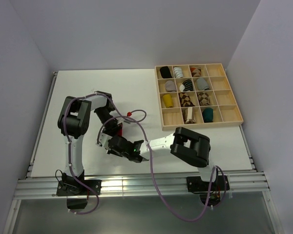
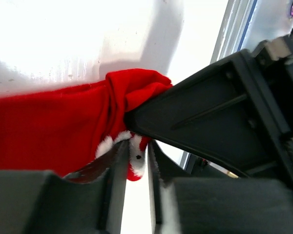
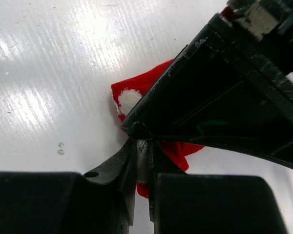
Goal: Roll the socks
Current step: Roll the sock at the center of the board.
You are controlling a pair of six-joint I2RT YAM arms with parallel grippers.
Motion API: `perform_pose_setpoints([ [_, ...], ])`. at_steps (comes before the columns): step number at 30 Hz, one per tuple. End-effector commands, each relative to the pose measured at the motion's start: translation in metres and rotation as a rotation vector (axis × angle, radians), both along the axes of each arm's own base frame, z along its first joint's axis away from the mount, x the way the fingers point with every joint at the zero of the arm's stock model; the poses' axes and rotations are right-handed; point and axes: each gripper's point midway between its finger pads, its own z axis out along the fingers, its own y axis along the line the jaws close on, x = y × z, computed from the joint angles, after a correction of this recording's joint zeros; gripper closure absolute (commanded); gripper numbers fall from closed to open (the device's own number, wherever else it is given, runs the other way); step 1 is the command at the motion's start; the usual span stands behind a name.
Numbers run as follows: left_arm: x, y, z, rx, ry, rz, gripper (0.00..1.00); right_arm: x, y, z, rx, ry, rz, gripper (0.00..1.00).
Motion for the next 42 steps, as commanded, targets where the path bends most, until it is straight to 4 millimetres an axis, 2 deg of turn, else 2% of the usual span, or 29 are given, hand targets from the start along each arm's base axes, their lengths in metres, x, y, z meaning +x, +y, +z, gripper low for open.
perform_pose_setpoints([
  [1,0.033,-0.02,0.026,-0.125,-0.181,0.035,0.7,-0.007,-0.017,-0.017,-0.071,0.076,-0.027,0.95],
  [3,0.043,-0.025,0.038,-0.15,-0.226,0.064,0.67,-0.011,-0.023,-0.02,-0.102,0.104,-0.029,0.97],
  [5,0.052,-0.025,0.046,-0.149,-0.255,0.097,0.67,-0.013,-0.026,-0.019,-0.107,0.121,-0.036,0.98],
  [6,0.063,-0.026,0.049,-0.161,-0.308,0.112,0.69,-0.014,-0.031,-0.02,-0.123,0.129,-0.044,0.98],
  [9,0.086,-0.018,0.049,-0.113,-0.387,0.21,0.71,-0.016,-0.038,-0.019,-0.132,0.14,-0.053,0.99],
  [10,0.102,-0.012,0.042,-0.083,-0.452,0.223,0.72,-0.017,-0.039,-0.019,-0.133,0.147,-0.055,0.99],
  [11,0.105,-0.007,0.035,-0.042,-0.438,0.259,0.73,-0.016,-0.04,-0.017,-0.134,0.149,-0.058,0.99],
  [14,0.104,-0.001,0.019,0.004,-0.403,0.259,0.75,-0.016,-0.044,-0.017,-0.161,0.153,-0.069,1.0],
  [17,0.096,0.0,-0.003,0.013,-0.341,0.238,0.76,-0.018,-0.047,-0.016,-0.166,0.16,-0.066,1.0],
  [19,0.092,-0.001,-0.01,0.011,-0.337,0.225,0.76,-0.017,-0.048,-0.014,-0.166,0.163,-0.067,1.0],
  [23,0.094,-0.006,-0.02,0.03,-0.347,0.227,0.75,-0.017,-0.047,-0.007,-0.176,0.167,-0.054,1.0],
  [27,0.105,-0.005,-0.037,0.105,-0.402,0.227,0.78,-0.025,-0.042,0.005,-0.177,0.211,-0.001,1.0],
  [29,0.107,-0.005,-0.04,0.125,-0.414,0.234,0.78,-0.035,-0.032,0.013,-0.145,0.279,0.06,1.0],
  [30,0.109,-0.004,-0.042,0.136,-0.417,0.237,0.79,-0.033,-0.032,0.016,-0.141,0.297,0.065,1.0],
  [31,0.112,-0.005,-0.042,0.139,-0.427,0.244,0.79,-0.045,-0.027,0.017,-0.121,0.366,0.121,1.0],
  [33,0.116,-0.006,-0.042,0.14,-0.433,0.251,0.79,-0.042,-0.027,0.014,-0.117,0.443,0.131,1.0],
  [35,0.119,-0.007,-0.04,0.135,-0.442,0.26,0.79,-0.049,-0.027,0.012,-0.089,0.539,0.167,1.0],
  [37,0.121,-0.009,-0.039,0.134,-0.451,0.265,0.79,-0.039,-0.032,0.006,-0.055,0.62,0.137,0.99],
  [38,0.12,-0.01,-0.038,0.127,-0.448,0.266,0.79,-0.045,-0.029,0.006,-0.019,0.685,0.168,0.99],
  [39,0.12,-0.011,-0.038,0.123,-0.449,0.264,0.79,-0.035,-0.037,-0.001,0.0,0.746,0.123,0.99],
  [42,0.122,-0.016,-0.035,0.108,-0.458,0.266,0.78,-0.031,-0.04,-0.007,0.05,0.874,0.113,0.97],
])
